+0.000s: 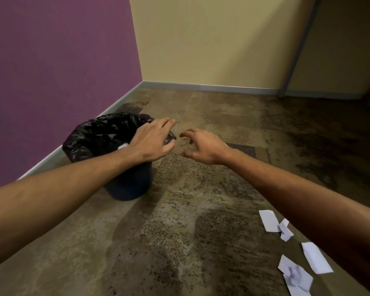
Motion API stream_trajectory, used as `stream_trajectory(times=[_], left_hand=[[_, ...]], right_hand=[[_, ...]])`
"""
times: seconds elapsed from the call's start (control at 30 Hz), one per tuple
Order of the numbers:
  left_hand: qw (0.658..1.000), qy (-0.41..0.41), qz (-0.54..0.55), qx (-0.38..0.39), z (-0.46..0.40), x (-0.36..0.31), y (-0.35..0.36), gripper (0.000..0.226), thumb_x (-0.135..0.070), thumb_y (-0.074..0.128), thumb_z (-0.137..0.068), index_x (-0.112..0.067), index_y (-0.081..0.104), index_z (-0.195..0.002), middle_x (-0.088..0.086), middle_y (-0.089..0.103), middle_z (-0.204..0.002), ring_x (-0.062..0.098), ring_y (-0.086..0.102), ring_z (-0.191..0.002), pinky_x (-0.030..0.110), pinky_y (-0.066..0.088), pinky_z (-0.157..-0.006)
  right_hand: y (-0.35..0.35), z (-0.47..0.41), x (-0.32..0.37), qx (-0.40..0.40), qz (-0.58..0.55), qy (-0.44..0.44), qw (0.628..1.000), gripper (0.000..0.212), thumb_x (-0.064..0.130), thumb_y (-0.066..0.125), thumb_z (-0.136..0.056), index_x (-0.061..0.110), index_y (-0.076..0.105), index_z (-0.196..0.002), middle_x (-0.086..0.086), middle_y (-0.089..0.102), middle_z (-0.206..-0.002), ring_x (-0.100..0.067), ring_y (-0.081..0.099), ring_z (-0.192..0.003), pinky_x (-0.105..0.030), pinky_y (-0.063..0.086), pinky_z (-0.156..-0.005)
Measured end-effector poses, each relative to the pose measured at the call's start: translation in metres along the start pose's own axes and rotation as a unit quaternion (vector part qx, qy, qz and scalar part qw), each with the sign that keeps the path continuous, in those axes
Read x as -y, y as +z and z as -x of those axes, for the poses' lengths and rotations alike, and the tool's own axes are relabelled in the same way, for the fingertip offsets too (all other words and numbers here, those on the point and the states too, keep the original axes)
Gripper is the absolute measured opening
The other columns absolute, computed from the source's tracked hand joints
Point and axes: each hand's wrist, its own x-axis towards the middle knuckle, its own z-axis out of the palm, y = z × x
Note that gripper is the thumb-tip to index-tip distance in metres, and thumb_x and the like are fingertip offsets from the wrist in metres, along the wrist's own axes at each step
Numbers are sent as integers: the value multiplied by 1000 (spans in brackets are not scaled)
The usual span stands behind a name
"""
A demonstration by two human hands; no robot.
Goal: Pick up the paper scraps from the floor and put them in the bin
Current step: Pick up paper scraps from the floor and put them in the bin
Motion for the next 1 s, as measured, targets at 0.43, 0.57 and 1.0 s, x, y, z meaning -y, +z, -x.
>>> stream_trajectory(times=[0.43, 0.57, 1.0], left_hand=[[992, 110, 32, 55, -22, -86, 36, 73, -60, 37, -93, -14, 28, -148, 12, 40, -149, 28, 41, -134, 43, 36, -106], [988, 127, 52, 70, -28, -114, 51, 71, -57, 41, -93, -14, 28, -148, 10, 41, -149, 26, 42, -133, 42, 34, -106], [969, 185, 91, 138, -56, -218, 92, 64, -53, 51, -89, -13, 43, -139, 7, 56, -128, 27, 54, -117, 42, 42, -96]], right_hand=[[-20, 94, -108, -8, 71, 160, 984, 69, 54, 57, -89, 22, 37, -146, -6, 45, -146, -26, 51, -126, -42, 44, -97], [-12, 122, -140, 18, 76, 204, 976, 67, 52, 57, -88, 22, 39, -145, -6, 49, -142, -25, 54, -122, -41, 46, -93], [17, 199, -201, 111, 82, 281, 950, 60, 45, 59, -90, 22, 42, -143, -7, 51, -141, -26, 53, -122, -40, 47, -95]])
